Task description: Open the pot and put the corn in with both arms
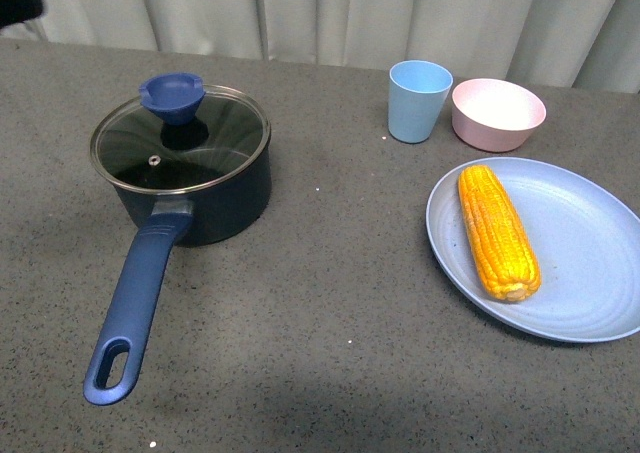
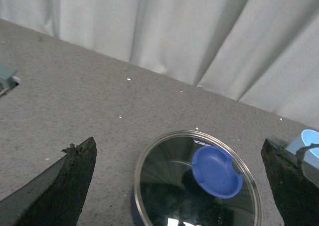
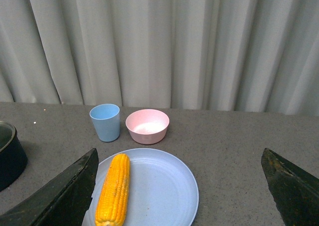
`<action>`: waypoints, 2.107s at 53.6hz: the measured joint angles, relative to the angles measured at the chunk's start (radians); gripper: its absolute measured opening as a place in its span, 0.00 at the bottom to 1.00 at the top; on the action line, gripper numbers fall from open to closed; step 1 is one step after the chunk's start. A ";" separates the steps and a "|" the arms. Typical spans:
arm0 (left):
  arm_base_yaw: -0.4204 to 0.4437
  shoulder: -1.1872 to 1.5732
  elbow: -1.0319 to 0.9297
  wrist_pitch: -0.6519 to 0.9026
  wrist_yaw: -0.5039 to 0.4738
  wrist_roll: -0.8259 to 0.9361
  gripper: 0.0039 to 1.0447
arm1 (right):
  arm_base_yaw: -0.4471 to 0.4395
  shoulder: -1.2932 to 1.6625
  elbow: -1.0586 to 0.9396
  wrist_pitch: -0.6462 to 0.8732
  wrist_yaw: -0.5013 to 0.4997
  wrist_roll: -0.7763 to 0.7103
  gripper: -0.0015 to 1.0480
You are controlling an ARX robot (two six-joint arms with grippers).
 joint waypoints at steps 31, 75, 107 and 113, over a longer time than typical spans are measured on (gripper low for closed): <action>-0.089 0.462 0.311 0.022 0.042 0.113 0.94 | 0.000 0.000 0.000 0.000 0.000 0.000 0.91; -0.113 0.547 0.349 0.029 0.071 0.183 0.60 | 0.000 0.000 0.000 0.000 0.000 0.000 0.91; 0.190 0.375 0.235 0.091 0.114 0.164 0.60 | 0.000 0.000 0.000 0.000 0.000 0.000 0.91; 0.276 0.440 0.219 0.165 0.134 0.167 0.60 | 0.000 0.000 0.000 0.000 0.000 0.000 0.91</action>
